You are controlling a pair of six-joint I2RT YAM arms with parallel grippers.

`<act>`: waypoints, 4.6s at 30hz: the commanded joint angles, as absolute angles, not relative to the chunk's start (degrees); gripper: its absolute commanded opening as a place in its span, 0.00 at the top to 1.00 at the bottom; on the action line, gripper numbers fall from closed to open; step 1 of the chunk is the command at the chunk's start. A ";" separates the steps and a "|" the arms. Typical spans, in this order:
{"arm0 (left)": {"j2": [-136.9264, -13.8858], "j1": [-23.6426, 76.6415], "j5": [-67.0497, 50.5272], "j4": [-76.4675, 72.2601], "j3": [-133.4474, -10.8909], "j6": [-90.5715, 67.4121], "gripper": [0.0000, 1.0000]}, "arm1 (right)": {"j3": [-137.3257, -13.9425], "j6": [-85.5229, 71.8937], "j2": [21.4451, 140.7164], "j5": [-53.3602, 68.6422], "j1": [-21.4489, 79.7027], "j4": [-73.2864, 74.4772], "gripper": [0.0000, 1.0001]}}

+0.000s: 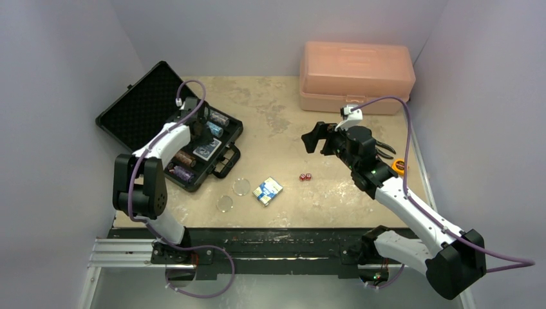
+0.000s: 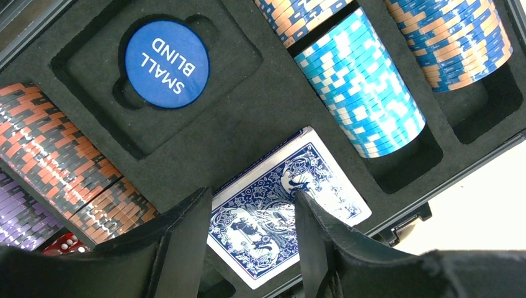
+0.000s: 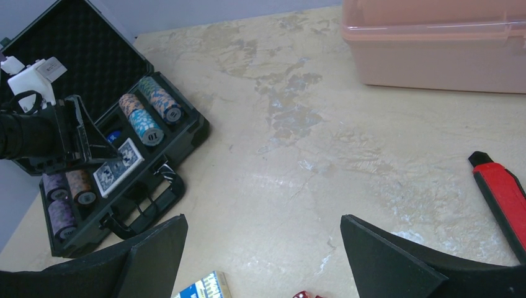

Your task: Pack up texas hold em set

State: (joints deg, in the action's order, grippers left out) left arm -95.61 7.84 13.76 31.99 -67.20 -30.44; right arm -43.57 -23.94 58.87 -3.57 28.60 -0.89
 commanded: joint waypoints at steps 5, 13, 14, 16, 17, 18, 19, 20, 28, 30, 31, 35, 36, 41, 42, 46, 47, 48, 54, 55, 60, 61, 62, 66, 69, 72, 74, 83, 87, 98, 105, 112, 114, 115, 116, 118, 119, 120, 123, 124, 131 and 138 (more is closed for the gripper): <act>-89.20 10.20 10.86 32.50 -64.52 -29.19 0.48 | -43.31 -23.20 58.44 -4.92 29.00 -2.53 0.01; -91.72 11.51 11.49 32.35 -63.55 -31.33 0.48 | -43.48 -23.16 58.45 -4.92 29.06 -2.35 0.01; -92.56 11.51 11.55 32.37 -63.39 -31.76 0.48 | -43.50 -23.12 58.45 -4.90 29.07 -2.23 0.01; -94.16 11.52 11.38 32.20 -62.97 -32.80 0.48 | -43.51 -23.12 58.45 -4.92 29.02 -2.26 0.01; -94.82 11.51 11.02 31.93 -62.59 -33.27 0.48 | -43.51 -23.12 58.45 -4.88 29.08 -2.28 0.01; -95.50 11.44 10.61 31.70 -62.32 -33.87 0.48 | -43.51 -23.12 58.47 -4.92 29.05 -2.28 0.01; -96.13 11.31 10.10 31.69 -62.17 -34.48 0.49 | -43.51 -23.12 58.53 -4.92 29.09 -2.27 0.01; -96.68 11.21 9.70 31.72 -62.08 -34.94 0.49 | -43.52 -23.12 58.53 -4.92 29.09 -2.27 0.01; -94.49 11.07 10.34 33.34 -62.67 -35.12 0.49 | -43.46 -23.12 58.54 -4.92 29.09 -2.27 0.01; -93.22 11.07 11.03 34.03 -63.58 -34.66 0.50 | -43.37 -23.12 58.46 -4.92 29.11 -2.28 0.01; -92.88 11.07 11.52 34.57 -64.63 -34.35 0.49 | -43.34 -23.18 58.45 -5.00 29.16 -2.39 0.01; -93.47 10.65 13.68 37.32 -68.20 -33.33 0.50 | -43.33 -23.20 58.38 -5.09 29.43 -2.35 0.01; -94.07 10.37 13.60 37.57 -68.75 -33.32 0.50 | -43.33 -23.23 58.36 -5.12 29.44 -2.35 0.01; -97.34 9.93 12.11 37.67 -69.37 -34.52 0.50 | -43.33 -23.20 58.36 -5.40 29.50 -2.34 0.01; -98.11 9.93 11.90 37.62 -69.23 -34.85 0.50 | -43.33 -23.20 58.36 -5.44 29.52 -2.33 0.01; -100.25 10.00 11.19 37.50 -68.69 -35.59 0.50 | -43.33 -23.20 58.45 -5.53 29.57 -2.27 0.01; -100.54 9.87 10.90 37.45 -68.65 -35.67 0.50 | -43.33 -23.20 58.49 -5.54 29.65 -2.22 0.01; -100.73 9.85 10.76 37.39 -68.69 -35.69 0.50 | -43.33 -23.21 58.52 -5.61 29.70 -2.21 0.01; -99.94 9.84 10.70 37.74 -69.12 -35.54 0.48 | -43.43 -23.21 58.84 -5.88 29.71 -2.17 0.01; -99.09 9.84 10.79 37.76 -69.02 -35.39 0.47 | -43.46 -23.20 58.88 -5.96 29.71 -2.05 0.01; -92.69 9.89 12.04 37.72 -68.12 -33.24 0.31 | -44.17 -22.90 59.84 -6.34 29.69 -1.25 0.01; -91.25 9.85 12.43 37.82 -67.85 -32.94 0.24 | -44.35 -22.86 60.09 -6.66 29.70 -0.99 0.01; -89.68 9.84 12.74 38.07 -67.54 -32.74 0.17 | -44.57 -22.81 60.30 -6.92 29.71 -0.71 0.01; -83.57 9.84 12.18 38.81 -66.00 -31.74 0.00 | -45.21 -22.13 61.03 -7.43 29.71 -0.18 0.01; -79.63 9.84 11.32 40.49 -65.35 -30.70 0.00 | -45.81 -21.17 61.32 -6.51 29.66 -0.18 0.01; -75.17 9.84 10.34 42.51 -64.56 -29.10 0.00 | -46.01 -20.92 61.48 -6.33 29.69 1.29 0.01; -72.70 9.84 9.26 43.90 -64.15 -27.80 0.00 | -46.14 -20.92 61.80 -6.12 29.66 1.39 0.01; -63.17 9.86 4.90 48.50 -61.01 -21.41 0.00 | -49.15 -19.82 63.88 -7.08 29.67 5.15 0.01; -56.87 9.87 7.07 48.21 -58.74 -18.76 0.01 | -49.86 -19.77 63.08 -8.70 29.71 7.95 0.01; -50.20 10.15 4.75 44.62 -55.07 -18.62 0.01 | -50.31 -21.10 60.36 -6.52 29.75 12.07 0.01; -52.32 10.16 0.94 46.33 -56.83 -19.26 0.01 | -51.14 -23.43 60.49 -5.20 29.78 13.29 0.01; -51.40 10.28 -1.60 46.56 -56.69 -19.35 0.02 | -51.70 -27.04 62.82 -2.26 30.89 15.65 0.01; -51.10 10.44 -2.32 46.54 -56.65 -19.35 0.02 | -51.81 -28.11 63.60 -2.22 31.66 16.08 0.01; -50.95 10.58 -2.72 46.55 -56.64 -19.38 0.02 | -51.92 -28.67 64.08 -2.65 31.99 16.74 0.01; -50.71 10.78 -2.87 46.61 -56.56 -19.32 0.02 | -52.28 -29.18 64.60 -3.53 32.41 17.65 0.01; -50.10 11.16 -2.90 46.66 -56.44 -19.42 0.02 | -53.30 -31.11 66.04 -6.85 33.06 20.62 0.01; -49.83 11.39 -2.90 46.59 -56.42 -19.42 0.02 | -53.86 -32.40 67.03 -8.52 33.19 22.49 0.01; -49.61 11.56 -2.90 46.64 -56.31 -19.42 0.02 | -54.34 -33.83 68.05 -10.05 33.25 24.17 0.01; -49.07 12.00 -2.90 46.73 -56.17 -19.52 0.03 | -55.17 -37.54 70.69 -13.08 33.71 27.25 0.02; -48.99 12.04 -2.86 46.81 -56.29 -19.52 0.03 | -55.38 -39.07 71.43 -14.28 33.89 28.38 0.03; -48.01 12.90 -2.47 46.96 -55.99 -19.53 0.04 | -56.82 -45.04 76.64 -19.38 34.18 32.37 0.15; -47.81 13.70 -1.77 47.23 -55.90 -19.47 0.04 | -57.45 -44.79 82.39 -17.19 34.25 30.44 0.31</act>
